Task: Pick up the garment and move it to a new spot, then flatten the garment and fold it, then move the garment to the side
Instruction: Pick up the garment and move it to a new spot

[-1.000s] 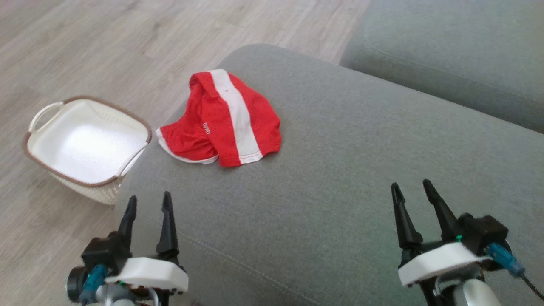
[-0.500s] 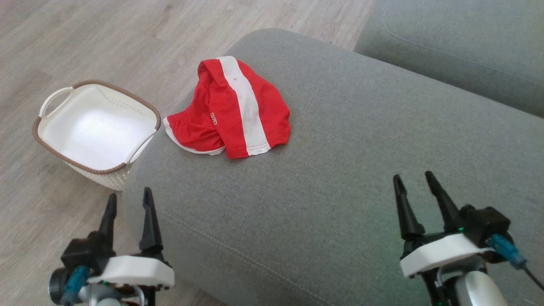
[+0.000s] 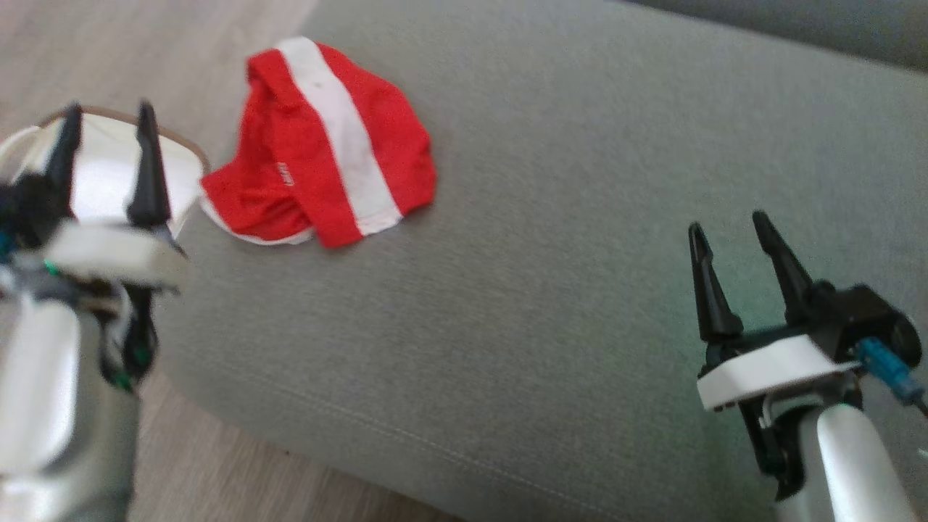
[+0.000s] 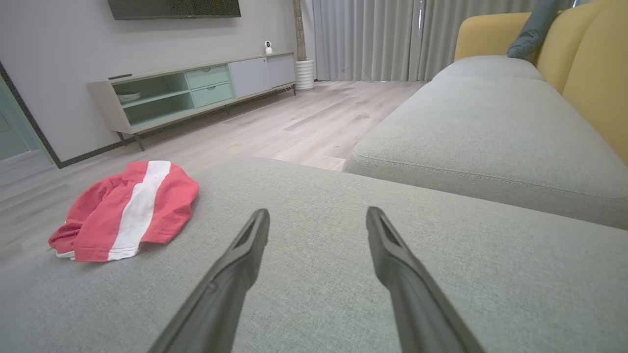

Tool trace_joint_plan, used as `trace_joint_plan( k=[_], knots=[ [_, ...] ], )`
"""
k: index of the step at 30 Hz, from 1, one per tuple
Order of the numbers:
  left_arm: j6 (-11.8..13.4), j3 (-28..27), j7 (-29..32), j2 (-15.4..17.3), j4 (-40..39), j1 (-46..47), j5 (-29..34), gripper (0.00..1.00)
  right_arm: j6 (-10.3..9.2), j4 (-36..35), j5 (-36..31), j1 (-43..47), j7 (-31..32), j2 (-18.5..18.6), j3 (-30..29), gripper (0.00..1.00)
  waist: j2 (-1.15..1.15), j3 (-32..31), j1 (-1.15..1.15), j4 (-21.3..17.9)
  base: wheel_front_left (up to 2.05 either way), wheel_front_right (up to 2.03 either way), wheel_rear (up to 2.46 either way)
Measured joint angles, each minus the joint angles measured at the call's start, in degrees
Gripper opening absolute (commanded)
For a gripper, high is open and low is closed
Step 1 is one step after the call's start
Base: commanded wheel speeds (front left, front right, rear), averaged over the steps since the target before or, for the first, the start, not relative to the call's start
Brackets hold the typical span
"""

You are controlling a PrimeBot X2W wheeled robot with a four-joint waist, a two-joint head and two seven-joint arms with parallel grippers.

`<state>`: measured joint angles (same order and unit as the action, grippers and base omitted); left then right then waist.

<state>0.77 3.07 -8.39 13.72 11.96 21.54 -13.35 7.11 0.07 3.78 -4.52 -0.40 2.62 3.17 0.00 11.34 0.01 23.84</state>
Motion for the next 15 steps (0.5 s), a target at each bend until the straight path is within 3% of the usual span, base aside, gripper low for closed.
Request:
trace_joint_plan(
  k=[6,15],
  knots=[
    [-4.65,0.01,10.46,3.71,12.71,13.6,-3.19,1.0,0.0,-3.82,-2.47,-2.6,2.44,0.05,-0.13,1.0,0.0,6.45,0.01,-4.35,0.0,0.0,0.0],
    [-5.9,-1.74,17.69,4.57,27.99,25.69,-8.03,1.0,0.0,-6.67,-3.87,-3.29,3.53,0.1,-1.09,1.0,0.0,14.85,0.01,-10.24,0.0,0.0,0.0]
  ],
)
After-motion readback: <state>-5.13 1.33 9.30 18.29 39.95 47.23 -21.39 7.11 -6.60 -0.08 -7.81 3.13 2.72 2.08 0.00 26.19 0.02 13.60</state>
